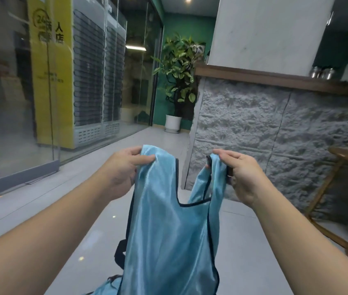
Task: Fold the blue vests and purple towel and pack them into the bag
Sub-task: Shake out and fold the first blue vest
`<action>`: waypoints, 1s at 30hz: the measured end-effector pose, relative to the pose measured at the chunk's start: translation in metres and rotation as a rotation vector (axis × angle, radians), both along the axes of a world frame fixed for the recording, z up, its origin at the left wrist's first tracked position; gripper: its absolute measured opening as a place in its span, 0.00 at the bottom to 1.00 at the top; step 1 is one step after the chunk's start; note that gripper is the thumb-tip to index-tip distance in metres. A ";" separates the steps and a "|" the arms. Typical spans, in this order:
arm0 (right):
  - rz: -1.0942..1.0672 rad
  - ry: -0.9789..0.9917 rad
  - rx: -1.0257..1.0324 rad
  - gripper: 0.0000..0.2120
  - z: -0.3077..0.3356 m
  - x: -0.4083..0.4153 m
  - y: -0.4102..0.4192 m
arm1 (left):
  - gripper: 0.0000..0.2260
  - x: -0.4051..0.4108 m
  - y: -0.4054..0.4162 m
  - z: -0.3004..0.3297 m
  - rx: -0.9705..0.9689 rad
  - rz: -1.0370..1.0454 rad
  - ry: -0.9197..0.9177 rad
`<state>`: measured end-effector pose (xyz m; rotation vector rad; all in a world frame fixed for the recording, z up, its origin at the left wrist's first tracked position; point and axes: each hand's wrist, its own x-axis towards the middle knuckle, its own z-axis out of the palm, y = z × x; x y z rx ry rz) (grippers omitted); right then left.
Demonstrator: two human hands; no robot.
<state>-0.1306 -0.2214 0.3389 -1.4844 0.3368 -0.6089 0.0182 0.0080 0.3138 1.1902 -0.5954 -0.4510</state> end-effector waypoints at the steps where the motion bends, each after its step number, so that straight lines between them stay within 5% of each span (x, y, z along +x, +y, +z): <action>1: -0.007 -0.029 -0.020 0.08 0.004 -0.001 -0.002 | 0.09 0.002 0.000 0.007 0.021 0.038 -0.043; 4: 0.030 -0.062 -0.102 0.09 0.018 -0.001 -0.009 | 0.08 0.010 0.002 0.026 -0.011 0.132 -0.111; 7: -0.118 0.092 -0.435 0.12 0.021 0.008 -0.022 | 0.06 0.024 0.008 0.040 -0.026 0.253 -0.155; 12: -0.067 -0.049 0.082 0.14 0.011 0.010 -0.036 | 0.06 0.048 0.017 0.032 -0.050 0.333 -0.059; 15: -0.001 0.021 0.157 0.12 0.000 0.010 -0.036 | 0.06 0.052 0.012 0.025 -0.088 0.312 -0.011; 24: -0.006 0.692 -0.946 0.18 -0.010 0.025 -0.033 | 0.06 0.044 0.011 0.022 -0.058 0.326 -0.026; 27: -0.046 0.778 -1.065 0.15 -0.015 0.032 -0.030 | 0.06 0.040 0.012 0.023 -0.048 0.316 -0.055; 30: -0.053 0.752 -0.977 0.11 -0.018 0.033 -0.031 | 0.07 0.036 0.014 0.022 -0.043 0.302 -0.072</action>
